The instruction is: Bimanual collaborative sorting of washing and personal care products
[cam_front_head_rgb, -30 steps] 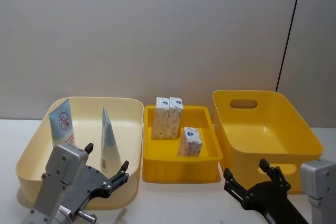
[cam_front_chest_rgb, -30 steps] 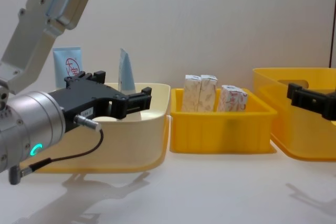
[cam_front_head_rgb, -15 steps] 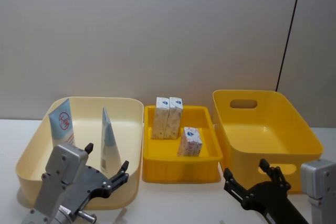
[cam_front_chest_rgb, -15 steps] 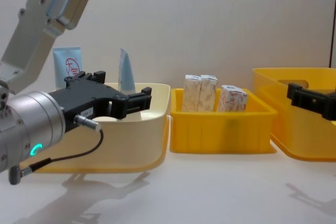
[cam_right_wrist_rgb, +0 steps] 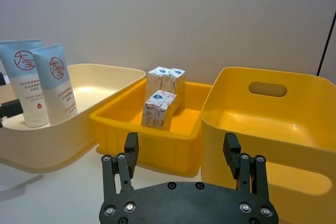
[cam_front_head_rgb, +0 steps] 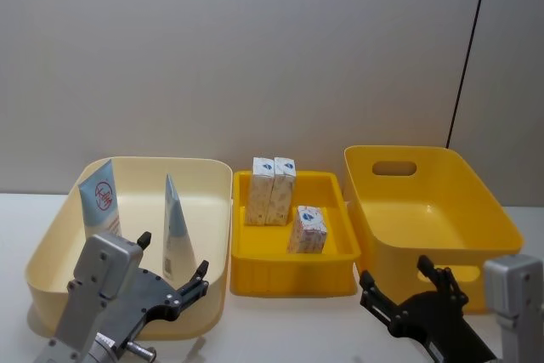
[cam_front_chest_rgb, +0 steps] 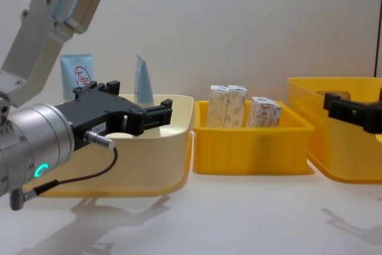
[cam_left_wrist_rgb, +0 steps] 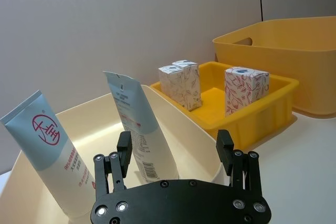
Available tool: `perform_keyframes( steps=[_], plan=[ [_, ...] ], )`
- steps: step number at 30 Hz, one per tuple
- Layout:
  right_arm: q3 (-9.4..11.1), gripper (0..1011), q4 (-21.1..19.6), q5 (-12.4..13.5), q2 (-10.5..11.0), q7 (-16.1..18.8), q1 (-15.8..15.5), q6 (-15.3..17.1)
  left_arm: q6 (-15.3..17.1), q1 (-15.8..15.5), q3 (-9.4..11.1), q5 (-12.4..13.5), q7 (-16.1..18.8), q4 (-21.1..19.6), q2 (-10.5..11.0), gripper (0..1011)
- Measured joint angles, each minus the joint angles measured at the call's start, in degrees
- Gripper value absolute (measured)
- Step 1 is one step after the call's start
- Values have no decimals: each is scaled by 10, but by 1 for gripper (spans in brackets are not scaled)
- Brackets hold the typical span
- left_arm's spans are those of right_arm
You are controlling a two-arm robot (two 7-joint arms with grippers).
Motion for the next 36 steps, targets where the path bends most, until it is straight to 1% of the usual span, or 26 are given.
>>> perform_keyframes(
  steps=[4, 6, 8, 9, 11, 13, 14, 15, 16, 17, 18, 20, 21, 22, 23, 24, 25, 26, 27, 29, 30, 32, 33, 35, 36],
  plan=[
    [-2, 1001, -11, 1, -3, 0, 10, 25, 0, 0, 0, 0, 0, 0, 0, 1003],
    [-3, 1001, -19, 5, -6, 0, 19, 51, 0, 0, 0, 0, 0, 0, 0, 1003],
    [-5, 1001, -25, 7, -8, -1, 27, 69, 0, 0, 0, 0, 0, 0, 0, 1003],
    [-6, 1001, -32, 11, -11, -2, 37, 92, 0, 0, 0, 0, 0, 0, 0, 1003],
    [-7, 1001, -39, 15, -16, -3, 49, 112, 0, 0, 0, 0, 0, 0, 0, 1003],
    [-10, 1001, -47, 23, -24, -5, 72, 155, 0, 0, 0, 0, 0, 0, 0, 1003],
    [-10, 1001, -47, 23, -24, -5, 72, 155, 0, 0, 0, 0, 0, 0, 0, 1003],
    [-12, 1001, -51, 27, -29, -6, 86, 180, 0, 0, 0, 0, 0, 0, 0, 1003],
    [-12, 1001, -52, 29, -31, -6, 92, 191, 0, 0, 0, 0, 0, 0, 0, 1003],
    [-13, 1001, -53, 34, -36, -8, 105, 216, 0, 0, 0, 0, 0, 0, 0, 1003],
    [-13, 1001, -53, 34, -36, -8, 105, 216, 0, 0, 0, 0, 0, 0, 0, 1003],
    [-15, 1001, -54, 40, -45, -11, 131, 258, 0, 0, 0, 0, 0, 0, 0, 1003],
    [-16, 1001, -53, 42, -48, -12, 137, 268, 0, 0, 0, 0, 0, 0, 0, 1003],
    [-17, 1001, -52, 45, -52, -15, 149, 292, 0, 0, 0, 0, 0, 0, 0, 1003],
    [-17, 1001, -52, 45, -52, -15, 149, 292, 0, 0, 0, 0, 0, 0, 0, 1003],
    [-18, 1001, -50, 46, -54, -16, 157, 302, 0, 0, 0, 0, 0, 0, 0, 1004],
    [-19, 1001, -46, 49, -59, -18, 169, 325, 0, 0, 0, 0, 0, 0, 0, 1003],
    [-19, 1001, -44, 49, -62, -19, 175, 332, 0, 0, 0, 0, 0, 0, 0, 1003],
    [-20, 1001, -39, 51, -67, -22, 189, 355, 0, 0, 0, 0, 0, 0, 0, 1003],
    [-21, 1001, -33, 53, -72, -25, 201, 373, 0, 0, 0, 0, 0, 0, 0, 1003],
    [-22, 1001, -25, 54, -77, -28, 213, 391, 0, 0, 0, 0, 0, 0, 0, 1003],
    [-23, 1001, -16, 55, -83, -31, 226, 409, 0, 0, 0, 0, 0, 0, 0, 1003],
    [-23, 1001, -7, 56, -88, -35, 237, 426, 0, 0, 0, 0, 0, 0, 0, 1003],
    [-23, 1001, 4, 56, -95, -40, 250, 442, 0, 0, 0, 0, 0, 0, 0, 1003],
    [-23, 1001, 16, 56, -101, -43, 263, 454, 0, 0, 0, 0, 0, 0, 0, 1003]
  ],
)
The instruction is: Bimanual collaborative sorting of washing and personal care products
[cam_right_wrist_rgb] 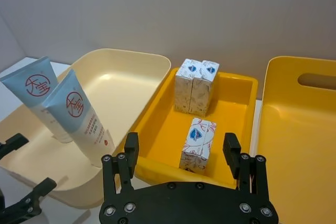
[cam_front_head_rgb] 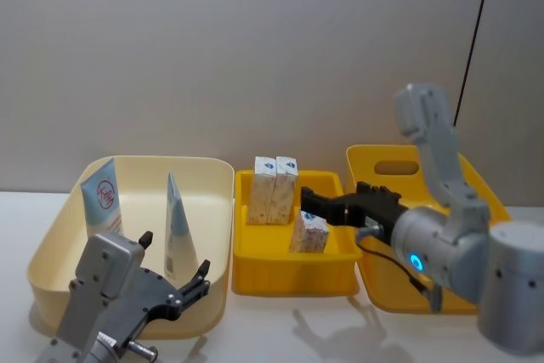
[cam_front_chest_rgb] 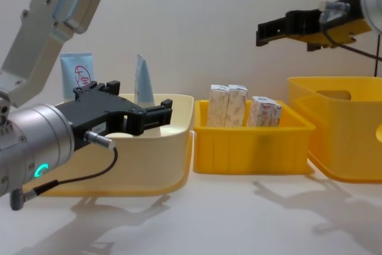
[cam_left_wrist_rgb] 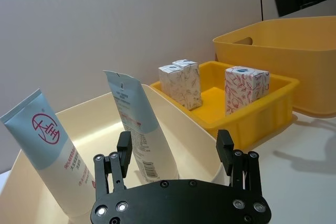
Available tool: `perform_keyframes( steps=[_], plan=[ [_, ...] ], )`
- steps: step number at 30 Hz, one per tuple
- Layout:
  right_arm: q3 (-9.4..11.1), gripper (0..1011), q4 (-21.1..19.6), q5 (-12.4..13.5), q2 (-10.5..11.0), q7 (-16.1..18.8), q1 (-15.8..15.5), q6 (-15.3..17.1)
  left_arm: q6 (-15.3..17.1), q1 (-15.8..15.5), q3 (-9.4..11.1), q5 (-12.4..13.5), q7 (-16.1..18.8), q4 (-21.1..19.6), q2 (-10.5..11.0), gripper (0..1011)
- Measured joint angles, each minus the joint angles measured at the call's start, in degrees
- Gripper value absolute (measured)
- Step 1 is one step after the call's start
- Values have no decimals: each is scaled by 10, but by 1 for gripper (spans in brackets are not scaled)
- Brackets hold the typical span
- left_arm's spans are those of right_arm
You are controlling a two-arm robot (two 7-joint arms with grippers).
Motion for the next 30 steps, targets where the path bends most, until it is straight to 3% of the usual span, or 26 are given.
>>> perform_keyframes(
  steps=[11, 19, 30],
  plan=[
    [3, 1001, 77, -3, -38, -26, 59, 54, 0, 0, 0, 0, 0, 0, 0, 1003],
    [6, 1001, 131, -6, -62, -38, 85, 68, 0, 0, 0, 0, 0, 0, 0, 1003],
    [5, 1001, 182, -15, -80, -48, 104, 70, 0, 0, 0, 0, 0, 0, 0, 1003]
  ],
)
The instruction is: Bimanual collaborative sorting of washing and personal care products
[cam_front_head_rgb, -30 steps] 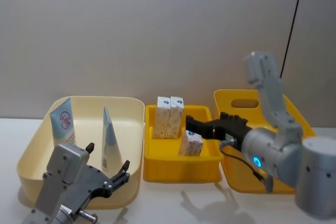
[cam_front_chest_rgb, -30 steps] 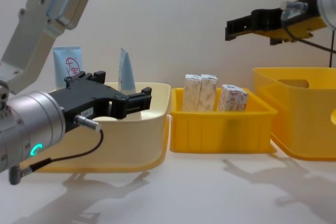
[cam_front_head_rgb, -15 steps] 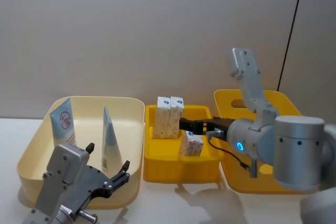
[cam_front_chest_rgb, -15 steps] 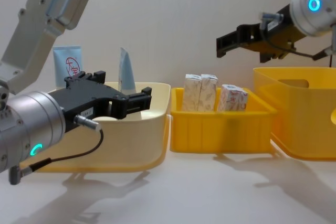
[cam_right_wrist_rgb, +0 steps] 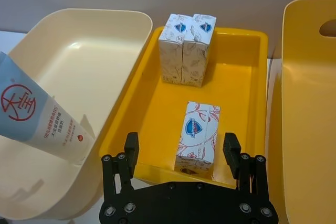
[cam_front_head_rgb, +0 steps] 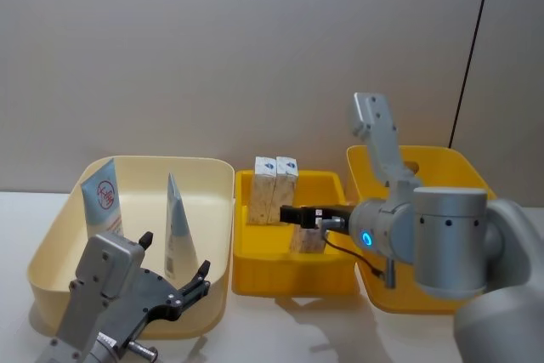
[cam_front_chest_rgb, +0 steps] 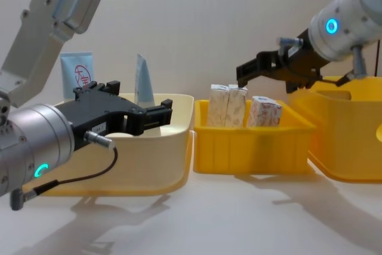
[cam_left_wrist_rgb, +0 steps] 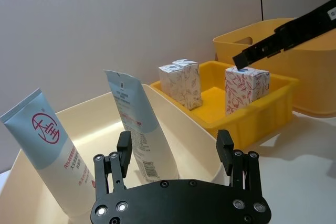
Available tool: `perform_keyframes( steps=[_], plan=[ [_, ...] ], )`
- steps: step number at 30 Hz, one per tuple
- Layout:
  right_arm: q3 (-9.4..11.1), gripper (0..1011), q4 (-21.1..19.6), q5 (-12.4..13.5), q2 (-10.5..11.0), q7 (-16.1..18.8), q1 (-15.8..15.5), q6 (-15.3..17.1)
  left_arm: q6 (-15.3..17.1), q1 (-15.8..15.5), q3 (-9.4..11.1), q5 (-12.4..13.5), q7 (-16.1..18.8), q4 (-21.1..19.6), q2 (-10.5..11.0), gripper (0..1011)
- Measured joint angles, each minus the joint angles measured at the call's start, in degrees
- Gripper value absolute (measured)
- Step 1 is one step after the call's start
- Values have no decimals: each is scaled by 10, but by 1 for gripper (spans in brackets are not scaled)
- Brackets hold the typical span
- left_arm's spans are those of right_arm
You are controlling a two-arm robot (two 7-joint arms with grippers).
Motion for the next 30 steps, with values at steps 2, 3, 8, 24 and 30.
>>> perform_keyframes(
  steps=[2, 3, 8, 24, 30],
  plan=[
    [-1, 1001, 10, -3, -3, -2, 3, -1, 0, 0, 0, 0, 0, 0, 0, 1003],
    [-1, 1001, 14, -4, -4, -3, 4, -1, 0, 0, 0, 0, 0, 0, 0, 1003],
    [-3, 1001, 35, -10, -9, -7, 10, -6, 0, 0, 0, 0, 0, 0, 0, 1003],
    [-4, 1001, 84, -26, -19, -15, 21, -22, 0, 0, 0, 0, 0, 0, 0, 1003],
    [-3, 1001, 99, -29, -22, -14, 23, -33, 0, 0, 0, 0, 0, 0, 0, 1003]
  ],
)
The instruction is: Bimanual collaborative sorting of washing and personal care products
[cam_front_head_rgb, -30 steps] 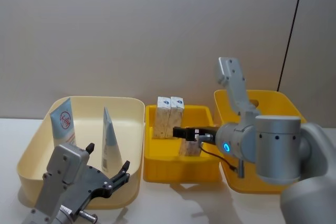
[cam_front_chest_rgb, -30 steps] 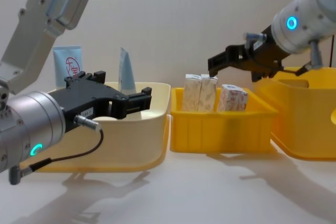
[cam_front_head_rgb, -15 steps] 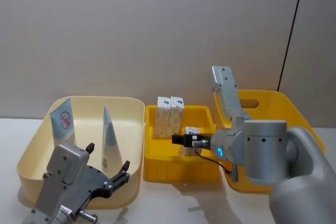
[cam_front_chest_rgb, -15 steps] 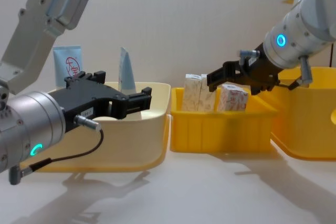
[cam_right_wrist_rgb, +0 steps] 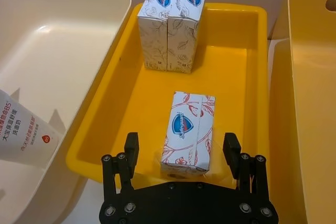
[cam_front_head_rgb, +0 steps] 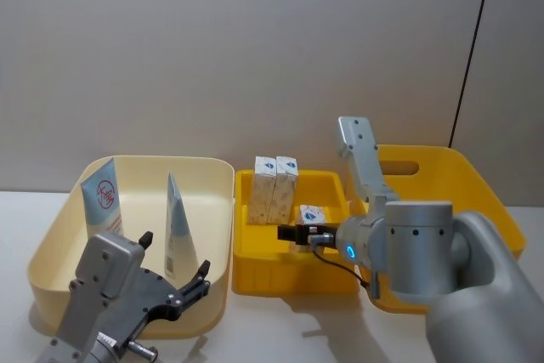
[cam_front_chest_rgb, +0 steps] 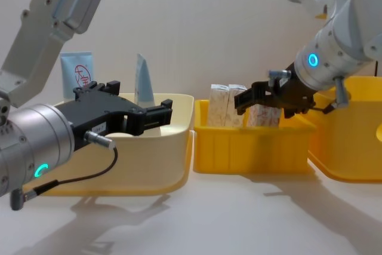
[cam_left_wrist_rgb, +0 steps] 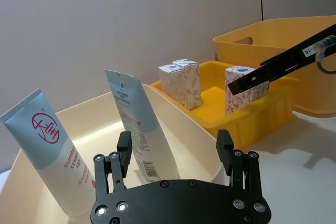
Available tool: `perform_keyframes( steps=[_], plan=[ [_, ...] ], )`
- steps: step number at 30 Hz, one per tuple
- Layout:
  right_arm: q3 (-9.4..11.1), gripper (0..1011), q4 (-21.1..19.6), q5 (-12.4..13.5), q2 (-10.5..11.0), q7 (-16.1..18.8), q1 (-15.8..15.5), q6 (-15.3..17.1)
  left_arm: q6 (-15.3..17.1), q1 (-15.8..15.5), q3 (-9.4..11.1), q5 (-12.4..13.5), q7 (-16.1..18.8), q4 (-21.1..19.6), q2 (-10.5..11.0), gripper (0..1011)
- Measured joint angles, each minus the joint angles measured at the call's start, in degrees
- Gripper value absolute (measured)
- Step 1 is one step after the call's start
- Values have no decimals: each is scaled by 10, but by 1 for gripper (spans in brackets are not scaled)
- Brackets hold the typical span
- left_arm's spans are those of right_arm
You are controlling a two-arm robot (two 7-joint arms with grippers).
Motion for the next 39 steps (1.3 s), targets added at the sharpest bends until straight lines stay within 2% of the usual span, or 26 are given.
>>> perform_keyframes(
  steps=[12, 20, 25, 31, 39],
  plan=[
    [0, 986, 20, -5, -4, 10, 2, -40, 0, 0, 0, 0, 0, 0, 0, 1003],
    [1, 792, 27, -7, -6, 15, 4, -57, 0, 0, 0, 0, 0, 0, 0, 1004],
    [1, 615, 29, -8, -7, 18, 4, -63, 0, 0, 0, 0, 0, 0, 0, 1003],
    [1, 452, 31, -8, -7, 19, 4, -67, 0, 0, 0, 0, 0, 0, 0, 1003],
    [1, 413, 33, -9, -8, 19, 5, -70, 0, 0, 0, 0, 0, 0, 0, 1003]
  ],
)
